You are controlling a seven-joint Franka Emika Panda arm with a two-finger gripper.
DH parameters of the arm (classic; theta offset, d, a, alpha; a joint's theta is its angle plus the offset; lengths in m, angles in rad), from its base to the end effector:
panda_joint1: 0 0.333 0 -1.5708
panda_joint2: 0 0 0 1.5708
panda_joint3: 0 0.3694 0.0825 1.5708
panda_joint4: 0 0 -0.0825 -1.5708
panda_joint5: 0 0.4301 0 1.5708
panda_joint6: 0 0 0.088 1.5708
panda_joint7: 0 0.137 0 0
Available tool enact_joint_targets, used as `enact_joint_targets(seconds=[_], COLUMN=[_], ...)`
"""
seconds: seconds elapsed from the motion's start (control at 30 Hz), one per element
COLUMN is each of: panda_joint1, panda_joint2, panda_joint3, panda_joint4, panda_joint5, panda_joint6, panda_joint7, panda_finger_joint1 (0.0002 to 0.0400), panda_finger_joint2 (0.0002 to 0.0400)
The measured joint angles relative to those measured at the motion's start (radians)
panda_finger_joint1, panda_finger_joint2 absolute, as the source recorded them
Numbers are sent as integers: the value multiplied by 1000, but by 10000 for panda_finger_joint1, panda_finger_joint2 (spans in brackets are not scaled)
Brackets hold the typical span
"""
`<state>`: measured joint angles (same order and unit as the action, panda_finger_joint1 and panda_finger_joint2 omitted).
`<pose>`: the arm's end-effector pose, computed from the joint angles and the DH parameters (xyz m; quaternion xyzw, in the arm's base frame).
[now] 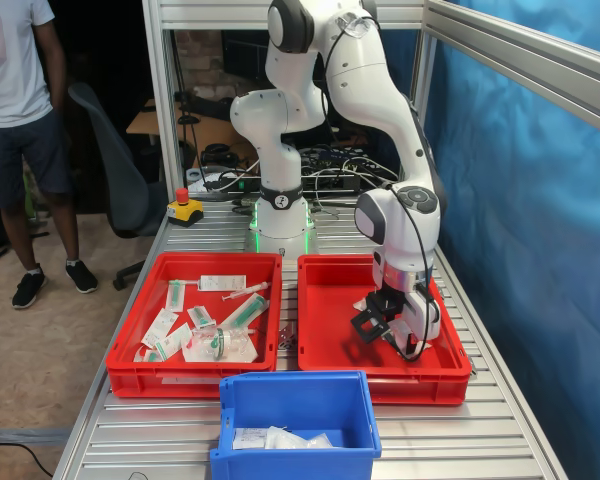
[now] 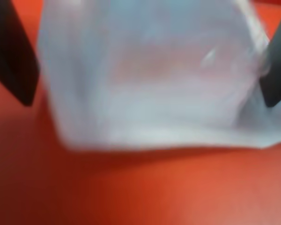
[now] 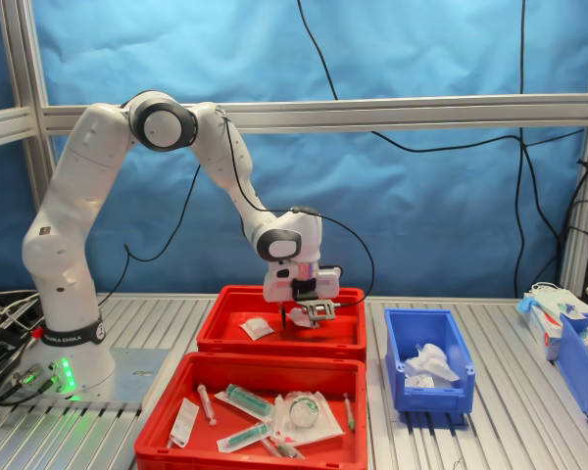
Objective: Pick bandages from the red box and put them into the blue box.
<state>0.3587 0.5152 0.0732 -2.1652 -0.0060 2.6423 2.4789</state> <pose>0.5460 0.2537 0.1259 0.5187 -0.8546 -0.0187 0.0163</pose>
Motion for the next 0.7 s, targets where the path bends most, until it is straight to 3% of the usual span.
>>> enact_joint_targets(seconds=[0.7], panda_joint1=[51], panda_joint2=[13], panda_joint3=[-9], panda_joint4=[23], panda_joint5=[0], panda_joint6=[4], panda_joint7=[0], panda_finger_joint1=[400], panda_finger_joint2=[400])
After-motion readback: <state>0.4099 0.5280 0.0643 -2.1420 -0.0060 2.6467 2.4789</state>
